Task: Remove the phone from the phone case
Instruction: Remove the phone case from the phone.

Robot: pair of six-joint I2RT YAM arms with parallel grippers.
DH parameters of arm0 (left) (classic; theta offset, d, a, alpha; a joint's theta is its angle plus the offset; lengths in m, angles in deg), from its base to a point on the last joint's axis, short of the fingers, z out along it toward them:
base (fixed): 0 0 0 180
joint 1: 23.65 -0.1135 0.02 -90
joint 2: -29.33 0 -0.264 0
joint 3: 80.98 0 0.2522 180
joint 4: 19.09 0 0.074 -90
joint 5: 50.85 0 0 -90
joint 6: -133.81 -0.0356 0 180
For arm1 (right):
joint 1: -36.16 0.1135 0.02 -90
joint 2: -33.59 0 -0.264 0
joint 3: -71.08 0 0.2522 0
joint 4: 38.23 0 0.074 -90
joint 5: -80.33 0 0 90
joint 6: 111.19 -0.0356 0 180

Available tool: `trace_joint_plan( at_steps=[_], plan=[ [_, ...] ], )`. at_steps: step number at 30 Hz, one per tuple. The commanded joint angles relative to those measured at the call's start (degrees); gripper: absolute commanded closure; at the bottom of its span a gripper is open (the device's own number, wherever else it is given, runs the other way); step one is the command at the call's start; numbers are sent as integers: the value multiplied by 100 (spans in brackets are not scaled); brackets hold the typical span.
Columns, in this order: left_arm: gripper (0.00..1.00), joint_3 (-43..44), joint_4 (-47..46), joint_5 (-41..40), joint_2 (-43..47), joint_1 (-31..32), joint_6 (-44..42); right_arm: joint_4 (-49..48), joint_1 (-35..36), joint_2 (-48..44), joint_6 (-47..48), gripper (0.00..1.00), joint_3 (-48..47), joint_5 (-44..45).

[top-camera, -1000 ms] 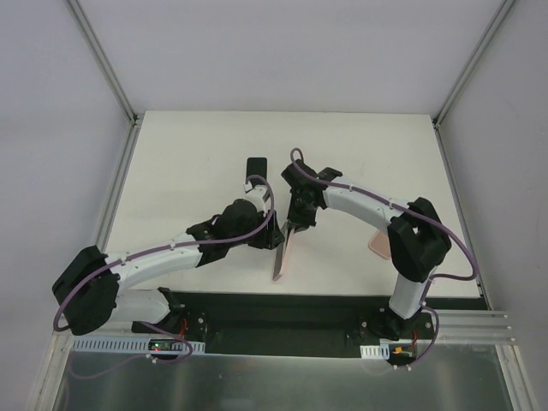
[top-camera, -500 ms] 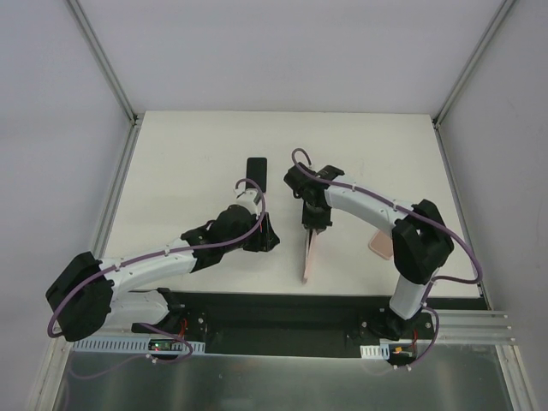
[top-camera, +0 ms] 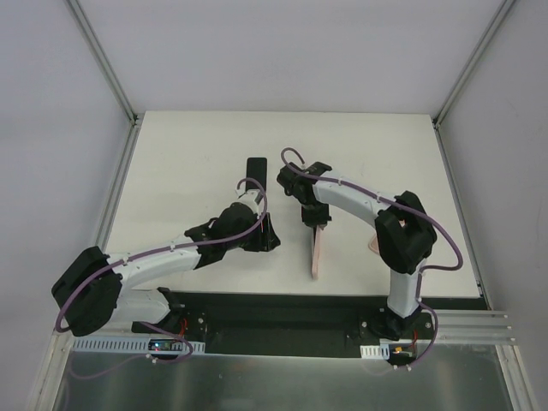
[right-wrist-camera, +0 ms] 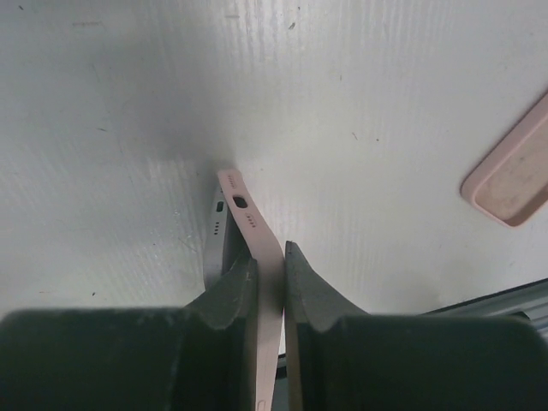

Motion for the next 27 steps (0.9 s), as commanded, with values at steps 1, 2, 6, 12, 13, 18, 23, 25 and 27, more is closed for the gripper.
trace_joint_plan(
  at_steps=[1,2,6,12,13,18,23,25,27],
  plan=[
    [49,258,29,379,-124,-65,101,-414,-78,-53,-75,99,506,-794],
    [48,276,2,458,-272,-57,136,-747,-122,-70,-110,99,646,-926],
    [43,417,-287,880,-730,-57,347,-1391,-193,-18,-295,99,1122,-1595],
    [38,408,-1201,1346,-1205,-65,786,-1857,-201,105,-462,99,1281,-2105],
    [38,408,-1289,1390,-1301,-57,830,-1910,-201,97,-497,98,1289,-2123],
    [37,426,-1676,1364,-1556,-74,1059,-1989,-210,123,-523,99,1342,-2132],
    [39,478,-2028,1311,-1785,-74,1261,-2165,-228,35,-550,99,1518,-2369],
    [40,531,-2054,1311,-1855,-83,1270,-2182,-228,35,-567,99,1570,-2387],
    [41,601,-2064,1328,-1908,-83,1262,-2226,-237,9,-559,99,1597,-2439]
  ],
)
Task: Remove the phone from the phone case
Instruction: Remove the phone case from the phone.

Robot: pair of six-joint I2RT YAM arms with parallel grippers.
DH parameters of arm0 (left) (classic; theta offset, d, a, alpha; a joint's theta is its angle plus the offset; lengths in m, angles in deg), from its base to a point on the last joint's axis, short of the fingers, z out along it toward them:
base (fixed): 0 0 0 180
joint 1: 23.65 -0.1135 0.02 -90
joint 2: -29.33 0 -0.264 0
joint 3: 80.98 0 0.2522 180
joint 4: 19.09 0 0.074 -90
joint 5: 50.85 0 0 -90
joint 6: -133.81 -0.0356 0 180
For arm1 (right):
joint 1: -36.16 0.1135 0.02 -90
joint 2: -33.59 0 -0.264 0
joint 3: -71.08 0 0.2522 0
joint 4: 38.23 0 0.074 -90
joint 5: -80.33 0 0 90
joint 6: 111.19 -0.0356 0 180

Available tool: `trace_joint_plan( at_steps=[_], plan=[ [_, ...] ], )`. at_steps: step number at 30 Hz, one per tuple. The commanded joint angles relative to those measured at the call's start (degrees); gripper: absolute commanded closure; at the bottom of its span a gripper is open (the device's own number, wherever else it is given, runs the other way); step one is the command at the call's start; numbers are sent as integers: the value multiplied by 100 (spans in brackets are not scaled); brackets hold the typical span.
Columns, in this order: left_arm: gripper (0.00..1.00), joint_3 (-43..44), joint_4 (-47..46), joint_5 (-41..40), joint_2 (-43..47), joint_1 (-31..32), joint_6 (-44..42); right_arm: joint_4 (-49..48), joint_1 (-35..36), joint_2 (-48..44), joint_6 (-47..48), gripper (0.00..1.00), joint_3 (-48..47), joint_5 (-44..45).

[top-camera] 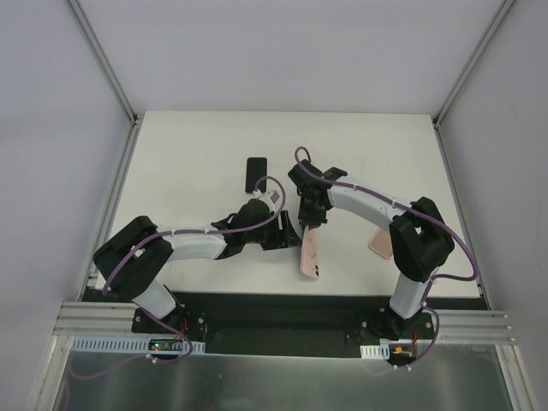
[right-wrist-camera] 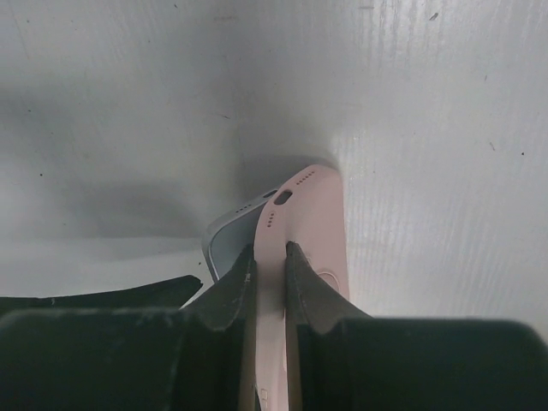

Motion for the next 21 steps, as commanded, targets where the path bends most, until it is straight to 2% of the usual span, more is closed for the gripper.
trace_joint_plan(
  at_steps=[1,7,11,17,20,21],
  plan=[
    [41,298,-394,80,-162,-46,118,-570,63,651,-338,99,581,-940],
    [47,333,-411,28,-338,-63,189,-841,1,538,-356,99,738,-1125],
    [57,473,-437,89,-487,-90,233,-956,-34,467,-347,99,836,-1221],
    [66,728,-446,440,-733,-151,242,-1114,-113,300,-268,99,994,-1300],
    [79,851,-472,669,-909,-186,259,-1220,-113,256,-268,99,1038,-1353],
    [88,878,-490,809,-1005,-204,277,-1255,-113,239,-294,98,1073,-1379]
  ],
)
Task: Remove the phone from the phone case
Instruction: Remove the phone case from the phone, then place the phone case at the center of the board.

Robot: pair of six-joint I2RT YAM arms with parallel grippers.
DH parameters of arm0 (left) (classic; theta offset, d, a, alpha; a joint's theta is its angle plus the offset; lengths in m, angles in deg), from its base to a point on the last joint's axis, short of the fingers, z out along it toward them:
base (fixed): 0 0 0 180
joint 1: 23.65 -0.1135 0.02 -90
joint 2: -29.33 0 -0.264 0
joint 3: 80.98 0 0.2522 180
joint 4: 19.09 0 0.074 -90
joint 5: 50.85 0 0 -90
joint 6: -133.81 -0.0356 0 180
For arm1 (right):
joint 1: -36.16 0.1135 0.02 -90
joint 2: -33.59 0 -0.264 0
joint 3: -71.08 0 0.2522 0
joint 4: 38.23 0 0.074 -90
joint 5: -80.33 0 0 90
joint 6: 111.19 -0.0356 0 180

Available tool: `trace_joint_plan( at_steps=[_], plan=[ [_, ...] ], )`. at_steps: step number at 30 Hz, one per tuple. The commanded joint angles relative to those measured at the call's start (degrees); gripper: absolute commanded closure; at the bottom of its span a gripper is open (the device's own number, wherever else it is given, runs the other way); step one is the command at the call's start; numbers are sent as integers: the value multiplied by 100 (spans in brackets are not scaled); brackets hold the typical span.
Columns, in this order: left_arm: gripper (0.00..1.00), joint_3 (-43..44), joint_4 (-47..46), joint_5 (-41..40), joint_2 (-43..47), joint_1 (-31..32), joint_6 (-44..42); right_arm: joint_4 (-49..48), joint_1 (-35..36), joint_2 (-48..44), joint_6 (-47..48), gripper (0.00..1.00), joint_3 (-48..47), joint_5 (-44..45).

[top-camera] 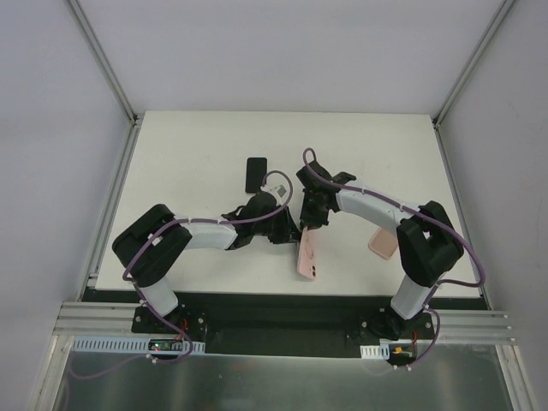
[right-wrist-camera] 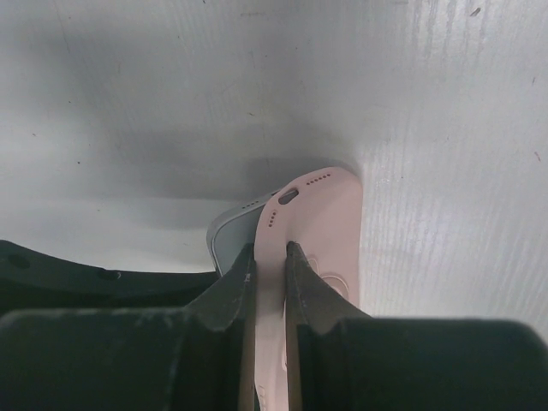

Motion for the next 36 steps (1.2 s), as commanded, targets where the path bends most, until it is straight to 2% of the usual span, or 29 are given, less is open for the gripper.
trace_joint_plan(
  at_steps=[1,4,8,17,31,35,36],
  plan=[
    [89,344,-307,535,-254,-82,80,-554,92,566,-270,99,542,-755],
    [100,388,-272,587,-272,-82,89,-598,84,505,-270,99,621,-772],
    [100,328,71,456,-106,-160,-16,-580,-74,242,-235,99,822,-737],
    [100,-262,510,236,1063,-1057,-130,-352,-496,-910,37,99,1631,-412],
    [100,28,1310,-176,2487,-1365,-385,325,-602,-1833,204,99,1166,-87],
    [100,326,1968,-458,2786,-1514,-859,343,-1013,-1930,345,99,1183,63],
    [100,406,2405,-554,2865,-1558,-1000,282,-1128,-1974,389,98,1192,63]
  ],
)
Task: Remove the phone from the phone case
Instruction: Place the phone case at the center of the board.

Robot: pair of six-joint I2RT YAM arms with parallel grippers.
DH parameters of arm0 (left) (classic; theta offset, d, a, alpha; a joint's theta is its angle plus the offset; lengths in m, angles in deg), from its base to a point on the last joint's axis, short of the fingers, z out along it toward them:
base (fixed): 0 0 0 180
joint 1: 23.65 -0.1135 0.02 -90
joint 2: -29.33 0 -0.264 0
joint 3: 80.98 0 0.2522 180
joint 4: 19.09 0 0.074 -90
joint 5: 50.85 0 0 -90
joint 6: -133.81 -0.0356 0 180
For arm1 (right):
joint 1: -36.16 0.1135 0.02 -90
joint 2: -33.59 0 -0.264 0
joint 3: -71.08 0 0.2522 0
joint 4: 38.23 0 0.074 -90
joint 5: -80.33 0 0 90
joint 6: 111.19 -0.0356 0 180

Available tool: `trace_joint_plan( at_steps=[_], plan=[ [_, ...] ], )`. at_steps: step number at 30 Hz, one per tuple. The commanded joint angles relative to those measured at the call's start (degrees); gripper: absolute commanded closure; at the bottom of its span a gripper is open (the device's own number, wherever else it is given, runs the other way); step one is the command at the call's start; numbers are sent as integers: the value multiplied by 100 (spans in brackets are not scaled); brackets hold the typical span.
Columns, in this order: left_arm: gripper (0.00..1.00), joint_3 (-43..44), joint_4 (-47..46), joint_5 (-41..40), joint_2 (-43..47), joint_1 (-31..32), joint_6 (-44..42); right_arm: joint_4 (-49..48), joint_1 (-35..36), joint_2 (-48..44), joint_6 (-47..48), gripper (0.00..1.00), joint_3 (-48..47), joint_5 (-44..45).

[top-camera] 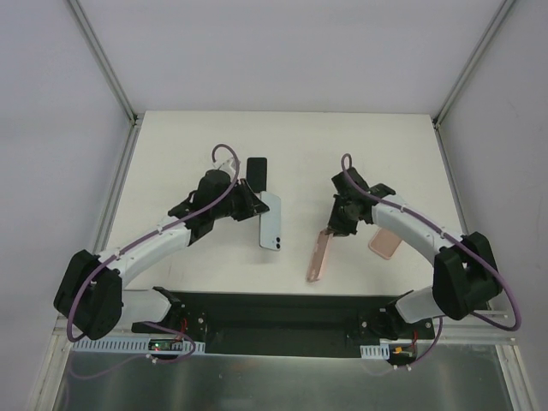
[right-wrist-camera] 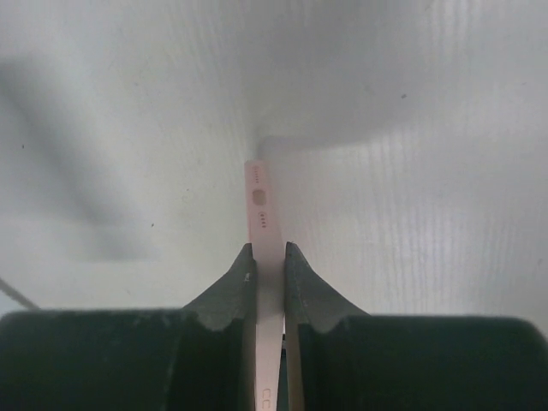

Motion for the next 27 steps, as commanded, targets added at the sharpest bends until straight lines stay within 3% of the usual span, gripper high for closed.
trace_joint_plan(
  at_steps=[1,4,8,12,16,19,20,22,27],
  plan=[
    [100,690,876,-469,453,-244,-851,148,-517,-295,295,99,-170,214],
    [100,1102,1877,-1040,462,-350,-1484,-405,-983,-471,602,99,41,135],
    [100,1473,2933,-2076,304,-455,-2127,-1274,-1903,-489,866,99,322,-671],
    [100,1719,3672,-3043,-3,-605,-2488,-2083,-2547,167,1051,99,227,-1306],
    [100,1904,4173,-3816,-338,-649,-2734,-1866,-2785,890,1253,99,-317,-1229],
    [100,1931,4420,-4300,-584,-658,-2726,-1523,-2856,1058,1411,63,-555,-816],
    [100,1922,4429,-4363,-706,-667,-2726,-1470,-2873,1023,1438,27,-573,-536],
    [100,1957,4446,-4477,-856,-702,-2743,-1303,-2873,821,1508,3,-582,-306],
    [100,2325,4683,-4566,-1673,-728,-2743,-873,-2891,-99,1649,4,-530,363]
  ],
)
